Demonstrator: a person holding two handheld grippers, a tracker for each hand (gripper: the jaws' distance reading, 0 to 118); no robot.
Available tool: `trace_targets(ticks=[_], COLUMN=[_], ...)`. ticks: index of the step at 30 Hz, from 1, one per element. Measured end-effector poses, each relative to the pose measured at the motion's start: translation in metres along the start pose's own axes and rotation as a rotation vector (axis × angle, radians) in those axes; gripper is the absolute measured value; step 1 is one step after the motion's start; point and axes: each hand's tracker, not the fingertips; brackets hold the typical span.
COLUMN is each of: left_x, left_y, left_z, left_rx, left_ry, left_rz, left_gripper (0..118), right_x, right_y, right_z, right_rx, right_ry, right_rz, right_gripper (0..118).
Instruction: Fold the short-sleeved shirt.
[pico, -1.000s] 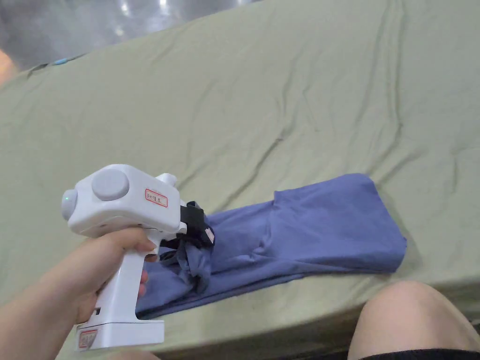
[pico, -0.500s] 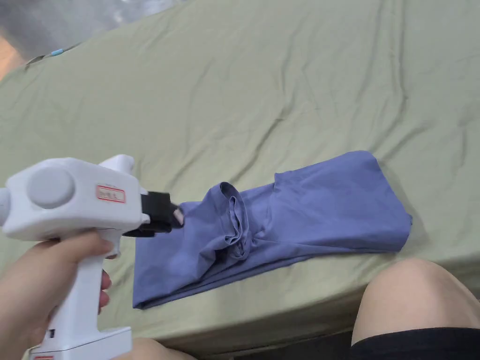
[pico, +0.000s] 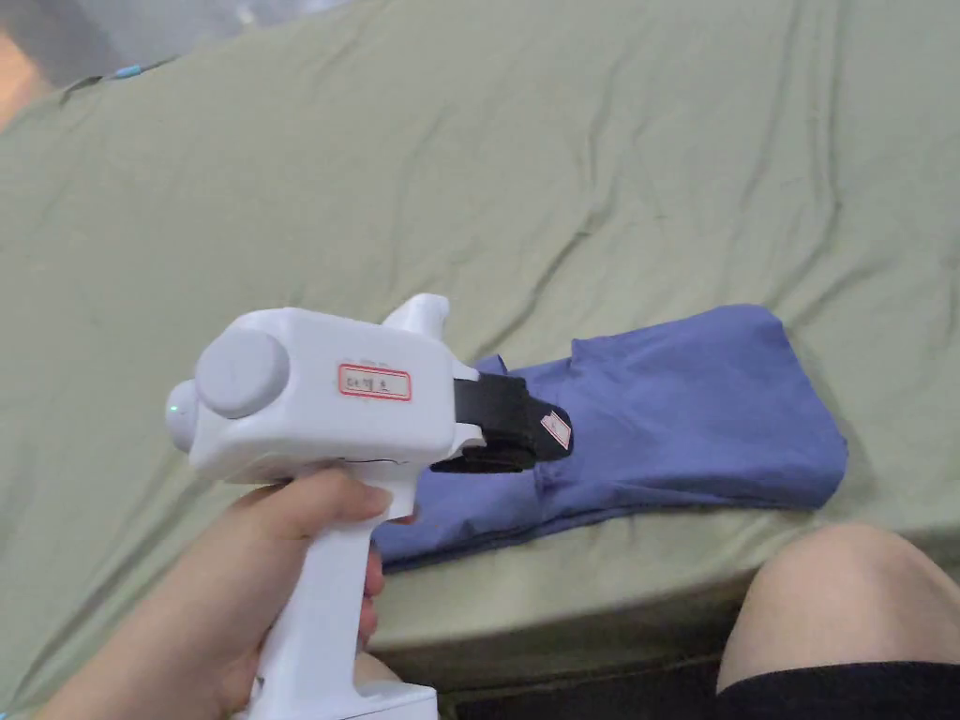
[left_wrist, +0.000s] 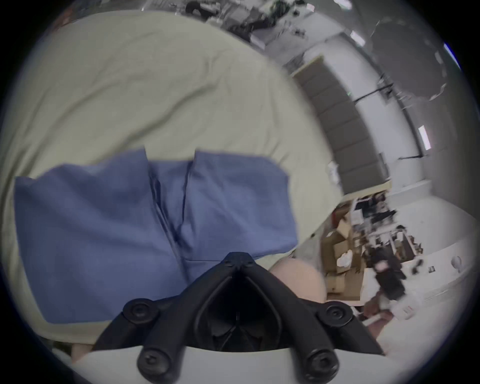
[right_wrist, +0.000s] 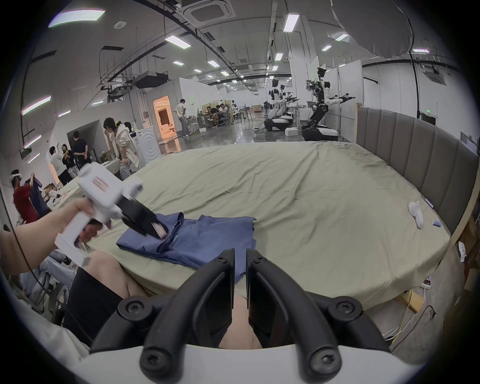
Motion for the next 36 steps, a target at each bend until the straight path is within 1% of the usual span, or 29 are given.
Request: trace_targets(ticks=[1, 2, 4, 5, 6, 7, 9, 10, 11, 12, 13, 15, 16, 18, 19, 20, 21, 23, 24, 25, 26, 27, 28, 29, 30, 34, 36], left_x=[-0.006, -0.021, -0.071, -0.101, -0.137, -0.169, -0.219, -0.236, -0.252, -0.261, -0.266, -0.267, -0.266, -0.262, -0.262, -0.26, -0.252, -0.252, -0.253, -0.253, -0.252, -0.249, -0.248, -0.245, -0.242, -0.236, -0.239], left_y=[-0.007, -0.01, -0.02, -0.024, -0.029, -0.037, -0.054, -0.062, -0.066, -0.07, -0.075, -0.07, -0.064, -0.048, -0.045, -0.042, -0.035, -0.024, -0.022, -0.021, -0.022, -0.022, -0.025, -0.026, -0.025, -0.031, -0.035], left_z=[0.026, 0.047, 0.094, 0.108, 0.123, 0.134, 0.144, 0.144, 0.142, 0.136, 0.13, 0.104, 0.087, 0.05, 0.037, 0.029, 0.03, 0.023, 0.022, 0.018, 0.015, 0.009, 0.004, 0.008, 0.014, 0.046, 0.069], left_rx=[0.044, 0.082, 0.166, 0.213, 0.255, 0.276, 0.33, 0.357, 0.364, 0.365, 0.386, 0.34, 0.294, 0.17, 0.135, 0.181, 0.183, 0.113, 0.116, 0.115, 0.111, 0.08, 0.055, 0.08, 0.101, 0.085, 0.094], left_ry=[-0.011, -0.048, -0.124, -0.135, -0.138, -0.155, -0.27, -0.315, -0.328, -0.321, -0.335, -0.361, -0.382, -0.386, -0.385, -0.428, -0.469, -0.468, -0.489, -0.466, -0.4, -0.255, -0.171, -0.29, -0.334, -0.222, -0.184], left_rz=[-0.008, 0.021, 0.125, 0.17, 0.252, 0.361, 0.543, 0.585, 0.585, 0.549, 0.526, 0.458, 0.427, 0.346, 0.313, 0.274, 0.255, 0.299, 0.334, 0.338, 0.341, 0.32, 0.325, 0.349, 0.354, 0.286, 0.299], left_gripper=[0, 0, 0, 0, 4, 19, 64, 76, 76, 100, 100, 101, 102, 108, 108, 108, 108, 107, 99, 77, 29, 6, 6, 6, 6, 6, 6], right_x=[-0.003, -0.006, -0.015, -0.018, -0.023, -0.028, -0.038, -0.044, -0.05, -0.056, -0.062, -0.073, -0.079, -0.085, -0.086, -0.088, -0.09, -0.093, -0.092, -0.092, -0.092, -0.092, -0.093, -0.094, -0.097, -0.1, -0.099], right_y=[0.002, 0.003, 0.009, 0.011, 0.015, 0.018, 0.025, 0.029, 0.034, 0.038, 0.042, 0.046, 0.048, 0.047, 0.047, 0.048, 0.048, 0.048, 0.048, 0.048, 0.047, 0.046, 0.046, 0.046, 0.047, 0.05, 0.05], right_z=[-0.003, -0.007, -0.014, -0.017, -0.021, -0.025, -0.031, -0.033, -0.035, -0.037, -0.039, -0.042, -0.043, -0.044, -0.044, -0.044, -0.043, -0.042, -0.042, -0.043, -0.045, -0.047, -0.048, -0.048, -0.048, -0.041, -0.038], right_rx=[-0.01, -0.016, -0.026, -0.029, -0.032, -0.036, -0.031, -0.027, -0.024, -0.02, -0.018, -0.02, -0.022, -0.031, -0.038, -0.044, -0.048, -0.052, -0.057, -0.065, -0.071, -0.078, -0.084, -0.086, -0.084, -0.064, -0.051], right_ry=[0.003, 0.008, 0.023, 0.03, 0.041, 0.052, 0.061, 0.068, 0.079, 0.089, 0.1, 0.121, 0.125, 0.119, 0.11, 0.098, 0.087, 0.08, 0.076, 0.075, 0.072, 0.067, 0.063, 0.063, 0.067, 0.101, 0.105], right_rz=[0.012, 0.025, 0.047, 0.053, 0.059, 0.064, 0.075, 0.08, 0.081, 0.079, 0.076, 0.076, 0.081, 0.103, 0.116, 0.129, 0.138, 0.143, 0.14, 0.136, 0.133, 0.133, 0.133, 0.134, 0.137, 0.153, 0.15], right_gripper=[12, 12, 12, 12, 12, 12, 12, 12, 12, 12, 12, 12, 12, 12, 12, 12, 12, 12, 12, 12, 12, 12, 12, 12, 12, 12, 12])
